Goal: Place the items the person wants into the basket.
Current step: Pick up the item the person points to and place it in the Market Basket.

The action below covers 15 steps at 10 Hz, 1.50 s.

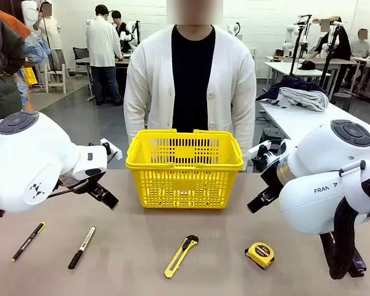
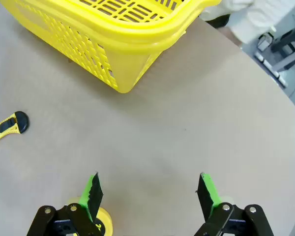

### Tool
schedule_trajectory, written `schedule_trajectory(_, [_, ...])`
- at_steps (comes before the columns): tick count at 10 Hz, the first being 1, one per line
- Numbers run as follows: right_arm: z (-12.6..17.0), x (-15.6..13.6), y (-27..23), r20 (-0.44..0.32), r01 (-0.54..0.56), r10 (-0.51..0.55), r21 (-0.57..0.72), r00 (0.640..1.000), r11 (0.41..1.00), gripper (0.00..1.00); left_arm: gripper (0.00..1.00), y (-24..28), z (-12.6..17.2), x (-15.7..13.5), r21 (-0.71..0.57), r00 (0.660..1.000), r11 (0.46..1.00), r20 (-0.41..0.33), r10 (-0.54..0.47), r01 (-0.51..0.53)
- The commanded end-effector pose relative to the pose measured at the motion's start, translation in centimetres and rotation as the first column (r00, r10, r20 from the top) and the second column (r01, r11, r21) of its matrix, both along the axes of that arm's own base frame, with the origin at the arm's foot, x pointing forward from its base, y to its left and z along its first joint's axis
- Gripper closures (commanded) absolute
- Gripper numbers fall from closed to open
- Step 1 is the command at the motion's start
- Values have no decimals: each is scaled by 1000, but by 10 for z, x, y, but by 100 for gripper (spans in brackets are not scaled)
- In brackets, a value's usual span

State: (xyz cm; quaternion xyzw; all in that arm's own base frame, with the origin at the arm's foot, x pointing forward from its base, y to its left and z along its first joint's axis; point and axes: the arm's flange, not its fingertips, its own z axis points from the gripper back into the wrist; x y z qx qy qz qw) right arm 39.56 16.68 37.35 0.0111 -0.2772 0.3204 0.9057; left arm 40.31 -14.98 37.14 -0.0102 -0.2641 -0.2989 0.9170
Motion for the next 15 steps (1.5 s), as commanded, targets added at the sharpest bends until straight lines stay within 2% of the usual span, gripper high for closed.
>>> schedule_trajectory(1, [0,0,0,0,0,0,0,1000,1000,0,0,0,0,0,0,1000,1000,0,0,0])
schedule_trajectory(13, [0,0,0,0,0,0,0,1000,1000,0,0,0,0,0,0,1000,1000,0,0,0])
schedule_trajectory(15, [68,-24,-8,2,23,-23,-60,1000,998,0,0,16,67,-24,48,1000,999,-12,11,-10])
